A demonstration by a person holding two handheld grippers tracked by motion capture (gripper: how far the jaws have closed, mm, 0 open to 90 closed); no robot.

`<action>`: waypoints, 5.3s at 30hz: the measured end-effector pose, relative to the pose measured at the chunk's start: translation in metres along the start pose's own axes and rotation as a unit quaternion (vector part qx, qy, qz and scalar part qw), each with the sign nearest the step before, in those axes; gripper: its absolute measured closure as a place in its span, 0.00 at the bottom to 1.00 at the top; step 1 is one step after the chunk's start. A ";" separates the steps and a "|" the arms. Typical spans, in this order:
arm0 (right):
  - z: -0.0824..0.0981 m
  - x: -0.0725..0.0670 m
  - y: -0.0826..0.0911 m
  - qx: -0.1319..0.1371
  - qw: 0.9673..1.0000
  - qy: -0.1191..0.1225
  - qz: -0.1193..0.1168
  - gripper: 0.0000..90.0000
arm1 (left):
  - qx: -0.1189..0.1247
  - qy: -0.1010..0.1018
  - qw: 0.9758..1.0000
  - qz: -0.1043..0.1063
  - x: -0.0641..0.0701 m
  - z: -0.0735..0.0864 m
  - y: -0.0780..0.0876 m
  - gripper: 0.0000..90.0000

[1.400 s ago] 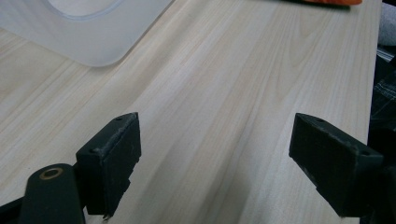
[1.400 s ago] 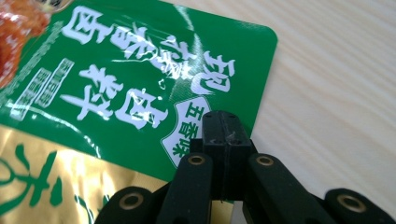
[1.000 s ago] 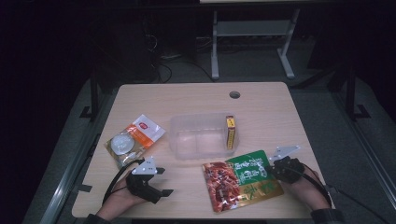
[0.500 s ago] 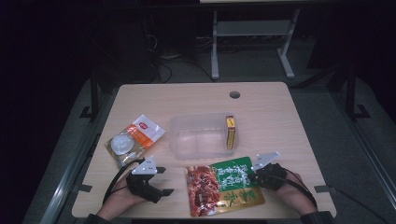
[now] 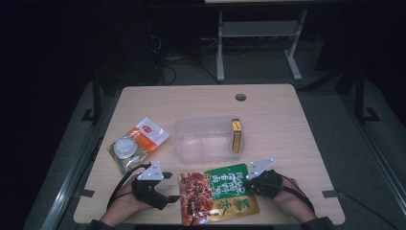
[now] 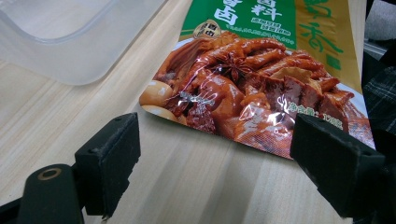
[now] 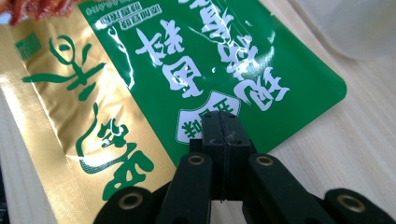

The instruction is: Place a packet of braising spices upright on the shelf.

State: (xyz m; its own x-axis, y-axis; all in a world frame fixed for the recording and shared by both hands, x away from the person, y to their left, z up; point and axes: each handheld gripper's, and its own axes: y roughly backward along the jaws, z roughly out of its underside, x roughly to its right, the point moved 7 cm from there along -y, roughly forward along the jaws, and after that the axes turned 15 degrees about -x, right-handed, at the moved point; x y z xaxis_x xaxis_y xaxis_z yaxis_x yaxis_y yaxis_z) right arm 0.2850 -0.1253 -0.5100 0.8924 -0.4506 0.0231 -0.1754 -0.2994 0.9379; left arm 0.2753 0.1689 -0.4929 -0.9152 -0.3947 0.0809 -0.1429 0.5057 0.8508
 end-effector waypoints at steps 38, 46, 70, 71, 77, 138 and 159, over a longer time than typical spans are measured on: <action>0.034 0.004 0.023 0.074 0.990 -0.116 0.033 0.36 | -0.050 -0.066 0.996 0.035 0.003 -0.079 -0.075 0.19; 0.034 0.004 0.023 0.074 0.990 -0.117 0.034 0.36 | -0.051 -0.062 0.996 0.047 0.003 -0.079 -0.077 0.19; 0.034 0.004 0.025 0.078 0.990 -0.114 0.035 0.37 | -0.048 -0.072 0.995 0.042 0.005 -0.076 -0.078 0.20; 0.034 0.004 0.025 0.078 0.990 -0.114 0.035 0.37 | -0.050 -0.073 0.995 0.041 0.005 -0.076 -0.077 0.21; 0.033 0.004 0.026 0.081 0.990 -0.113 0.034 0.37 | -0.056 -0.085 0.994 0.044 0.013 -0.076 -0.074 0.42; 0.006 -0.010 0.040 0.164 0.981 -0.100 -0.040 0.27 | 0.133 0.028 0.990 -0.046 -0.024 -0.073 0.054 0.99; -0.090 -0.019 0.035 0.264 0.954 -0.068 -0.127 0.32 | 0.168 0.045 0.983 -0.056 -0.025 -0.075 0.062 0.99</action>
State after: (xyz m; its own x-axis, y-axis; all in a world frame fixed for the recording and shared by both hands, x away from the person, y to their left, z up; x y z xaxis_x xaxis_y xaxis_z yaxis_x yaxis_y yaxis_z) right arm 0.2995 -0.0517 -0.4463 0.8782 -0.4016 -0.2600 -0.1785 -0.7793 0.6007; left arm 0.3174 0.1519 -0.4033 -0.8515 -0.5215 0.0551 -0.3714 0.6740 0.6386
